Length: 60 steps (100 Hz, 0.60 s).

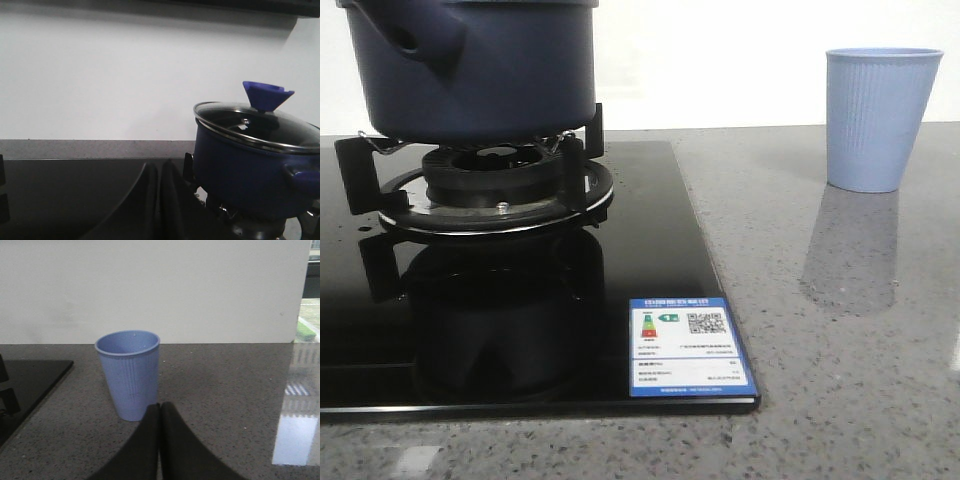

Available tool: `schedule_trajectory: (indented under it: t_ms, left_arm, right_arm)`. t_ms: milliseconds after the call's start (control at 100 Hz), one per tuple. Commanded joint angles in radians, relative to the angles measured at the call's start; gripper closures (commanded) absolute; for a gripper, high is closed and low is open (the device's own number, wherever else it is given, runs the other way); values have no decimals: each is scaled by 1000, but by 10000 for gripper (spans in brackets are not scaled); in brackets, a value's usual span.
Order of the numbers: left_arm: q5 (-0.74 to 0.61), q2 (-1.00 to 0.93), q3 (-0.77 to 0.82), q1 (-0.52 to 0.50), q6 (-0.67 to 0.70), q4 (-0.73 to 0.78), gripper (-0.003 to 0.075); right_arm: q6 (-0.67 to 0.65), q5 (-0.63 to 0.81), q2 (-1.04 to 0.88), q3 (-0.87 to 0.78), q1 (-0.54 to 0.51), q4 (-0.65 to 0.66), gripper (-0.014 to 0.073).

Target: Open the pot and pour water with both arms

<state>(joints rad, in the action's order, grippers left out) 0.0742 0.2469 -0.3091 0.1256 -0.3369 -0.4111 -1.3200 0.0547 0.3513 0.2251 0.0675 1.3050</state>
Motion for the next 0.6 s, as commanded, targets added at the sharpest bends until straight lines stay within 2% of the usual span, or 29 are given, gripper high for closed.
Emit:
schedule_trajectory:
  t_ms: [0,590]
  left_arm:
    - [-85,-3,-26,-1,-2,-14,739]
    - [-85,-3,-26,-1,-2,-14,739]
  right_arm:
    - [2,76,5,22,-6,1,659]
    - [2,81,5,20,-6,1,660]
